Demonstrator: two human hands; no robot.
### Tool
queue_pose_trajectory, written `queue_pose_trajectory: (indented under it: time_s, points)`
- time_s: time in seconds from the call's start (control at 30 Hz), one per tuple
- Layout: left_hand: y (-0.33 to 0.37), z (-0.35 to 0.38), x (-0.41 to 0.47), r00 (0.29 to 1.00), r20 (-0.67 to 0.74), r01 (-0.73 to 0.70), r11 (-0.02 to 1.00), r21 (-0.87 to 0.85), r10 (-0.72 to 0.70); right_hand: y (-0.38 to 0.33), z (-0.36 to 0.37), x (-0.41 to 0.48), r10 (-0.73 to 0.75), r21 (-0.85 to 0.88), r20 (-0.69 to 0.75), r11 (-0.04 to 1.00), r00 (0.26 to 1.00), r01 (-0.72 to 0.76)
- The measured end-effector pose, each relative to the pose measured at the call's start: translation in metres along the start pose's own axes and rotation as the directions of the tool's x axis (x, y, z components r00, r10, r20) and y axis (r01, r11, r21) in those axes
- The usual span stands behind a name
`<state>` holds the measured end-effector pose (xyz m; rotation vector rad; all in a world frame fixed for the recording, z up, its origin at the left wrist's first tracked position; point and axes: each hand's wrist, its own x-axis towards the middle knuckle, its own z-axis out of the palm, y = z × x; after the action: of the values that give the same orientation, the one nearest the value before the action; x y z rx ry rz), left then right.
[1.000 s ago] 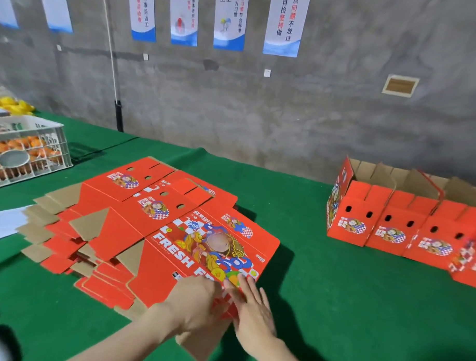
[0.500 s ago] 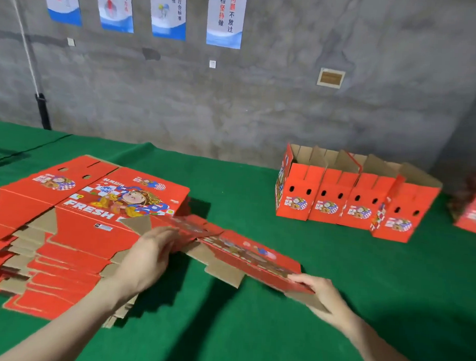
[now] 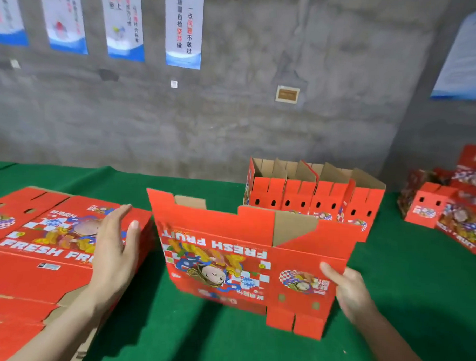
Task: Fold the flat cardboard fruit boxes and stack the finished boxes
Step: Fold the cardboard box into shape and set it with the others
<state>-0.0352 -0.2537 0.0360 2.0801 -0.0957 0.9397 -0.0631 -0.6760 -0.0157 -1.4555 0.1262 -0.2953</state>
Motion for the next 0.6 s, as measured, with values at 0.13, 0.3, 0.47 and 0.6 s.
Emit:
queue_pose_trajectory:
  time_s: [0.13,0.3,0.47,0.6]
  points:
    - [-0.011,0.019,-0.007,0.95,0.291,0.097,0.993,0.06,-0.11,-0.006,-0.014,0.011,0.026,0.081,-0.234,0.997,0.972,-0.007]
    - [-0.022,0.04,-0.008,0.858,0.443,0.303,0.953,-0.031,-0.258,0.002,-0.023,0.011,0.085,0.032,-0.314,0.996,0.946,-0.079]
    - [-0.013,0.053,0.012,0.859,0.419,0.481,0.744,-0.464,-0.294,-0.006,-0.018,0.01,0.112,0.075,-0.286,0.993,0.952,-0.094]
    - [-0.01,0.054,0.025,0.881,0.324,0.466,0.52,-0.716,-0.344,-0.012,-0.015,0.008,0.063,0.08,-0.221,0.996,0.973,-0.046]
